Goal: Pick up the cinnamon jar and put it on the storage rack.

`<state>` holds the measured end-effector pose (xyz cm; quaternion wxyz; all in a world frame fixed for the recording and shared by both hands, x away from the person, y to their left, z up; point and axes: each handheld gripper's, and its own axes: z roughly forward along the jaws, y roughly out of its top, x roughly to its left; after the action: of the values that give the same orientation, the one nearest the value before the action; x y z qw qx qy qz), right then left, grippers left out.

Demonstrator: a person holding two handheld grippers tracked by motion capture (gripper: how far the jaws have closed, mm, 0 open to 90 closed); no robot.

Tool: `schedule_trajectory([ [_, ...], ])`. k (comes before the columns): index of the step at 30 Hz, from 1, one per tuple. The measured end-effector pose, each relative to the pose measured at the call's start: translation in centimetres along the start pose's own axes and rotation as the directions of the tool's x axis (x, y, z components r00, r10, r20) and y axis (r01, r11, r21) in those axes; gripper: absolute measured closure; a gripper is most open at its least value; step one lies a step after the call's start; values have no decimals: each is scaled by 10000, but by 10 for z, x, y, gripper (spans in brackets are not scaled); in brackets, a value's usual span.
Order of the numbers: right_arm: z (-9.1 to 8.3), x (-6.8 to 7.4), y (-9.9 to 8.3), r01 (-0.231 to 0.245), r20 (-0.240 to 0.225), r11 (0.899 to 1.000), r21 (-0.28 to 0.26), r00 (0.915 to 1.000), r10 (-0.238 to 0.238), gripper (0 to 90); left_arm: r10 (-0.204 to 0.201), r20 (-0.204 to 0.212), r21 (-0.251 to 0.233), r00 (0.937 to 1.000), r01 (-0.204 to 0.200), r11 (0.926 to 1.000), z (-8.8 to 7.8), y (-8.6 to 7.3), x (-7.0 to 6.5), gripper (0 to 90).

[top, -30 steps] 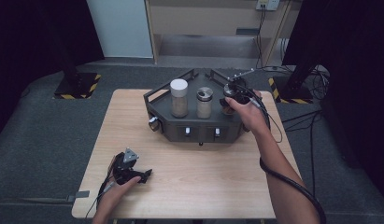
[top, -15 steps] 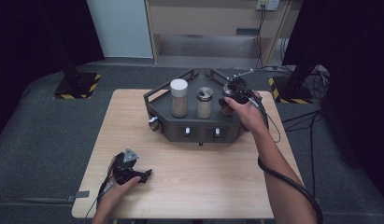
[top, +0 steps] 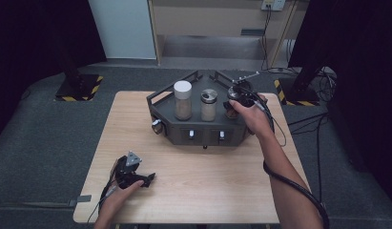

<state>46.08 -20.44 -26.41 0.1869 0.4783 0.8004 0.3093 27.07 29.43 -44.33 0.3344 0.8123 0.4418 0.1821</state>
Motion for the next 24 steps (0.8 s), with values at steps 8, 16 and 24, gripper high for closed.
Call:
schedule_trajectory([
  [8, 3, -2, -2, -88, -56, 10000, 32, 9999, 88, 317, 1, 2, 2, 10000, -1, 10000, 0, 0, 0, 0],
  [16, 3, -1, -2, -68, -71, 10000, 20, 10000, 68, 317, -1, 0, 1, 10000, 1, 10000, 0, 0, 0, 0],
  [24, 4, -3, -6, -182, -150, 9998, -103, 9997, 180, 313, 2, -2, 3, 10000, -2, 10000, 0, 0, 0, 0],
])
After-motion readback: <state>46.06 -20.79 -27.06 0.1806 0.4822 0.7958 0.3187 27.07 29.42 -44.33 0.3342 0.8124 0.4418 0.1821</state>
